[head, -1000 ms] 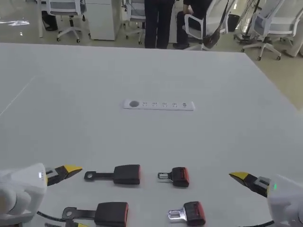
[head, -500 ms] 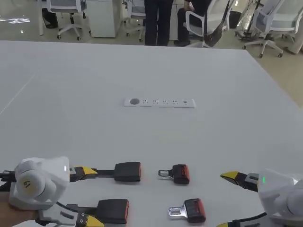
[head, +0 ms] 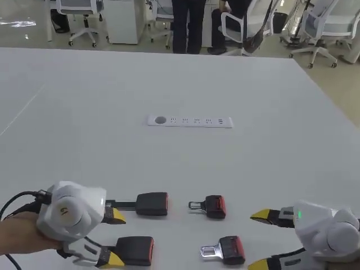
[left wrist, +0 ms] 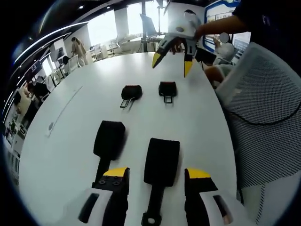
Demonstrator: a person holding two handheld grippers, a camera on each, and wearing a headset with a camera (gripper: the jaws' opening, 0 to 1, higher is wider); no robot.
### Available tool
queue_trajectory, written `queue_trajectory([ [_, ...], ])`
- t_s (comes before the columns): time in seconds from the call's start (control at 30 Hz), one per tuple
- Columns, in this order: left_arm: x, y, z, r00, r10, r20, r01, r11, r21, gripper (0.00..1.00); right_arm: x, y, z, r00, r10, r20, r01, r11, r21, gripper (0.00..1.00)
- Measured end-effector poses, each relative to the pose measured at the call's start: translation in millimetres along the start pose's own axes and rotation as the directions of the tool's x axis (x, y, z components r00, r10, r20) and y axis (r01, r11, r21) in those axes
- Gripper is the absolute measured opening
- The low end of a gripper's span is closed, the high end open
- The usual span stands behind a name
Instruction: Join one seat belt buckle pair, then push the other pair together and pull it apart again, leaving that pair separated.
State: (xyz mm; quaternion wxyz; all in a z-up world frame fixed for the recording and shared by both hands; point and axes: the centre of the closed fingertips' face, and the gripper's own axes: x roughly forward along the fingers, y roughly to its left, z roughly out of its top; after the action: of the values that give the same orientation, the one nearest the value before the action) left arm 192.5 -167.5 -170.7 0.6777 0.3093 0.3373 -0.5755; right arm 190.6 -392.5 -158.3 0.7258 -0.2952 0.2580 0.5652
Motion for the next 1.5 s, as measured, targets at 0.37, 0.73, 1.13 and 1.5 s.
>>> queue_trajectory([
  [0.37, 10.7, -1.2, -10.2, 0.9949, -0.062, -0.080, 0.064, 0.998, 0.028, 0.38, 12.2, 2.5, -1.5, 0.9980, 0.058, -0.026, -0.059, 0.997, -0.052, 0.42],
  [0.73, 19.6, -4.2, -12.6, 0.9855, -0.105, -0.133, 0.111, 0.993, 0.040, 0.35, 28.8, 9.0, -7.6, 0.9855, 0.143, -0.091, -0.151, 0.984, -0.092, 0.37],
  [1.13, 23.3, -8.6, -15.5, 0.9748, -0.135, -0.177, 0.147, 0.988, 0.054, 0.33, 40.6, 9.4, -14.9, 0.9760, 0.171, -0.135, -0.184, 0.978, -0.094, 0.32],
  [1.5, 25.4, -7.3, -19.5, 0.9726, -0.146, -0.181, 0.157, 0.986, 0.049, 0.32, 40.0, 12.0, -12.2, 0.9758, 0.168, -0.139, -0.182, 0.979, -0.092, 0.32],
])
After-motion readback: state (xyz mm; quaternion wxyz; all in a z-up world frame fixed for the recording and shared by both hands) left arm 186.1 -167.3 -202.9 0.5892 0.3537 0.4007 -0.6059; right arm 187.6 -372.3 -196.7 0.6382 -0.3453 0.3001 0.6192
